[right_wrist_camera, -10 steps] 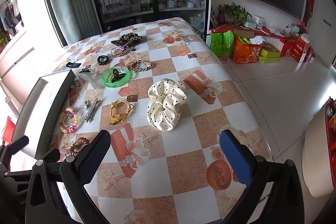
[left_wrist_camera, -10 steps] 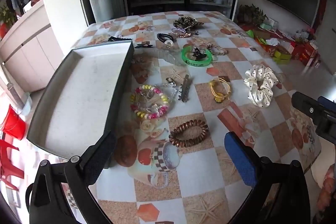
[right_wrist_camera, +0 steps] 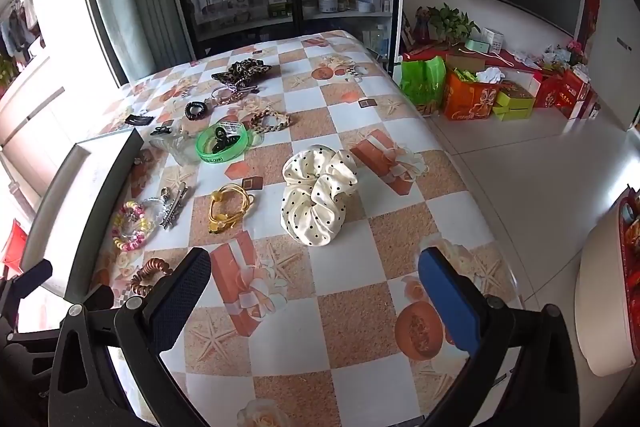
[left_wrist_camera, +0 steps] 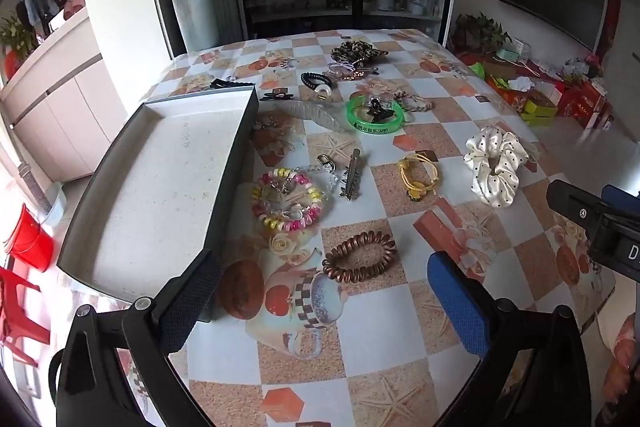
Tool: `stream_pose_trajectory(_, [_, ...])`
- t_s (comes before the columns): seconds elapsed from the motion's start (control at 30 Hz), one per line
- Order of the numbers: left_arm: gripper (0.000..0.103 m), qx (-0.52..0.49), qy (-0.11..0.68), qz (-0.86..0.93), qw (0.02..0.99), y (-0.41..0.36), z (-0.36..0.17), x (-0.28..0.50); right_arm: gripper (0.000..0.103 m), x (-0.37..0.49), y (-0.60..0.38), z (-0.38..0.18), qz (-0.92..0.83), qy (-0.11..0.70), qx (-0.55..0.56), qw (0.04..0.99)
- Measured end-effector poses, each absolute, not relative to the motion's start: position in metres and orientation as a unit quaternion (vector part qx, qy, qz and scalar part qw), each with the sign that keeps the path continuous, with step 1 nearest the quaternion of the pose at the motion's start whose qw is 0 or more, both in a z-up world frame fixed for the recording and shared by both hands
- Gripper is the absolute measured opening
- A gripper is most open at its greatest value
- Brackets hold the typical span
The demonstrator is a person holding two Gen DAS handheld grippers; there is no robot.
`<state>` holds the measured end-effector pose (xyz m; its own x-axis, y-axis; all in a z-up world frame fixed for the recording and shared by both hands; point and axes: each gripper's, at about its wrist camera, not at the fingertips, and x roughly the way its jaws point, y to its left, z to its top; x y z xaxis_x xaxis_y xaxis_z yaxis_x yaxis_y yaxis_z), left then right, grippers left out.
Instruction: Organize jewelry
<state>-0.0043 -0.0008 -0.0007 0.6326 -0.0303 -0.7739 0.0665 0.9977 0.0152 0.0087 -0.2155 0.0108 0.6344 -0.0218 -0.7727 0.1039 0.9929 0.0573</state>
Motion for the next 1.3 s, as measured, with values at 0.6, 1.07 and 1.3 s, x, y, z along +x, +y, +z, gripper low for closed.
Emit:
stream_pose_trajectory(0.6, [0.103, 0.010, 0.434, -0.012, 0.901, 0.007, -0.006, -0.001, 0.103, 0.008, -0.214, 0.008, -0.038, 0.427, 0.042, 0.902])
stream_pose_trajectory(1.07, [0.103, 0.008, 0.439, -0.009, 0.899, 0.009, -0.011, -0.001, 0.103, 0.008, -0.215, 0.002, -0.040, 0.431, 0.041, 0.900])
stream_pose_trajectory(1.3, [0.103, 0.009, 0.441, -0.008, 0.898, 0.010, -0.013, -0.001, 0.103, 0.008, -0.215, 0.001, -0.039, 0.433, 0.040, 0.900])
